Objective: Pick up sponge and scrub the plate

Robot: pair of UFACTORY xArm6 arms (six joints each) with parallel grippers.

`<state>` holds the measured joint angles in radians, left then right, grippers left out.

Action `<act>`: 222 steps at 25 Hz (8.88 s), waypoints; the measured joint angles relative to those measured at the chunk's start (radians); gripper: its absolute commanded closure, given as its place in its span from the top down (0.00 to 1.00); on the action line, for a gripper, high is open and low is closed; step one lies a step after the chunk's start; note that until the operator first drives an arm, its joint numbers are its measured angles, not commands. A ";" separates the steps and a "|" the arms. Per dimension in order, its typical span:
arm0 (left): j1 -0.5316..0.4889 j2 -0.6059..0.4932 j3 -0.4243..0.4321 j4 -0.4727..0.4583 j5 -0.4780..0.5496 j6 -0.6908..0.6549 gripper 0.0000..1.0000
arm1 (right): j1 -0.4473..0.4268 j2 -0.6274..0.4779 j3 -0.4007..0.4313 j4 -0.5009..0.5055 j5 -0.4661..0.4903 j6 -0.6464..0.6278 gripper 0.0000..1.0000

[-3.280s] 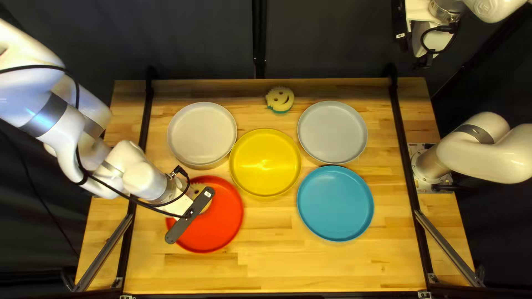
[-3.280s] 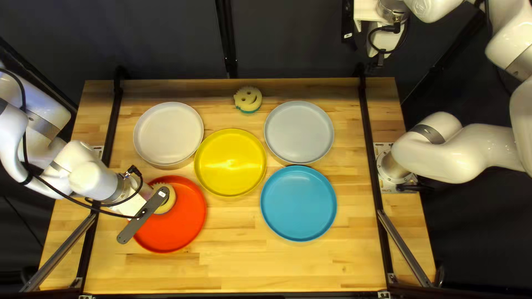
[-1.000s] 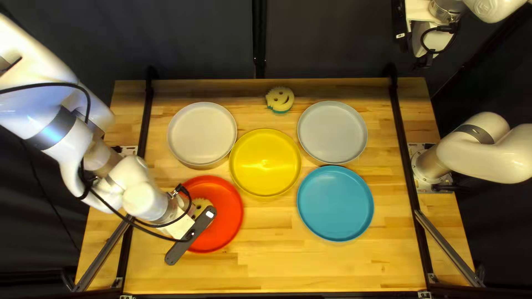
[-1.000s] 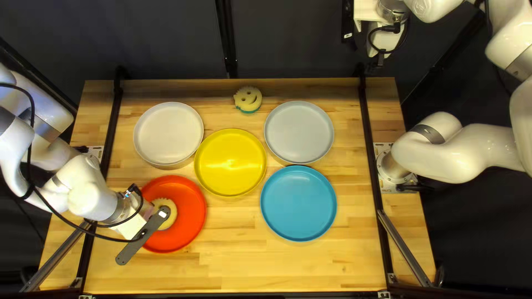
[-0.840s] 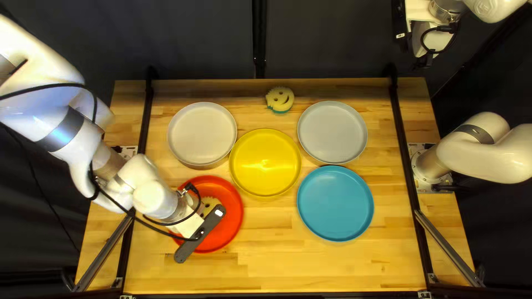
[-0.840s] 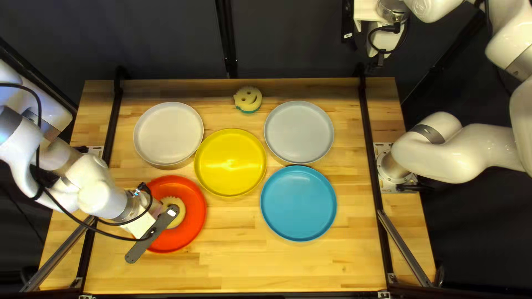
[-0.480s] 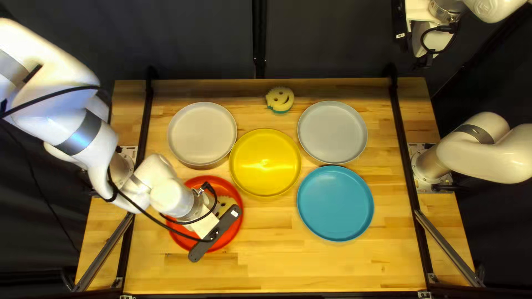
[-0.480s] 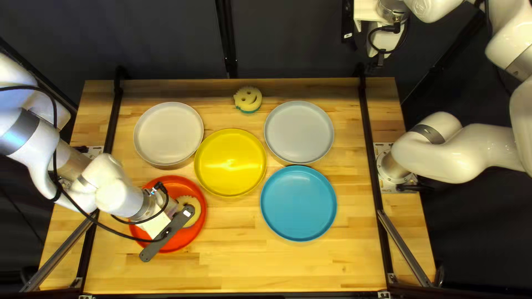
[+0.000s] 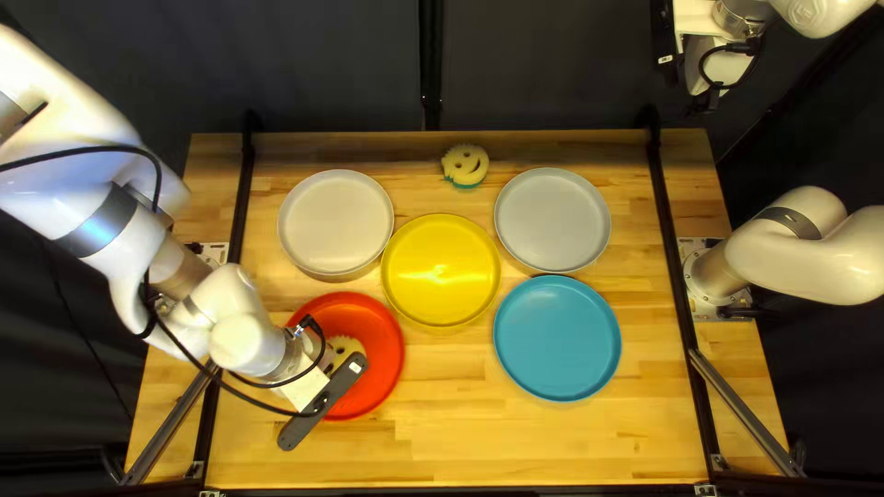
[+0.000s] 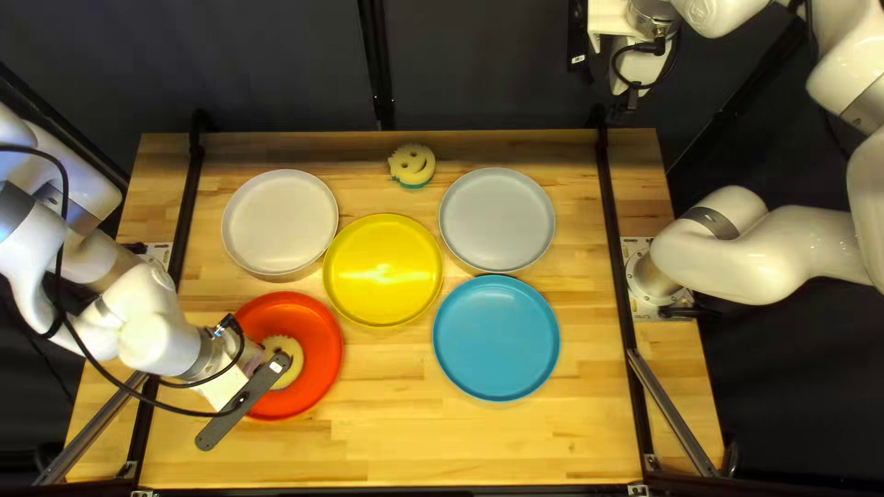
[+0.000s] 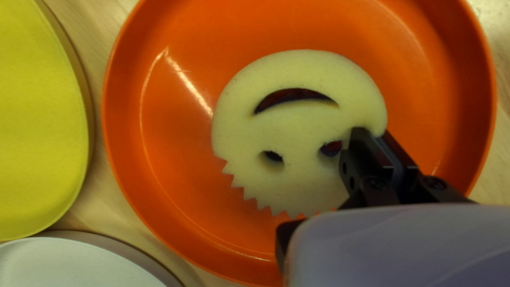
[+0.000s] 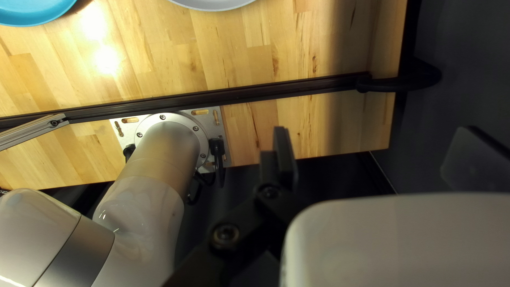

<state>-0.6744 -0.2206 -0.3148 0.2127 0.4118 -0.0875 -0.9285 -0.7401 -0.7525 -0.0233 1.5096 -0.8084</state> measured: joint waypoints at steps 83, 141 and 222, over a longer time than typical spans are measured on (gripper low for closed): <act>0.822 -0.362 0.201 -0.111 0.181 0.808 0.00 | 0.000 0.000 0.000 0.000 0.000 0.000 1.00; 0.934 -0.144 0.096 -0.195 0.053 1.010 0.00 | 0.000 0.000 0.000 0.000 0.000 0.000 1.00; 1.181 -0.018 0.030 -0.510 0.012 1.484 0.00 | 0.000 0.000 0.000 0.000 0.000 0.000 1.00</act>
<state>0.5067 -0.2389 -0.2851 -0.2973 0.4241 1.3968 -0.9285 -0.7401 -0.7525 -0.0233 1.5096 -0.8084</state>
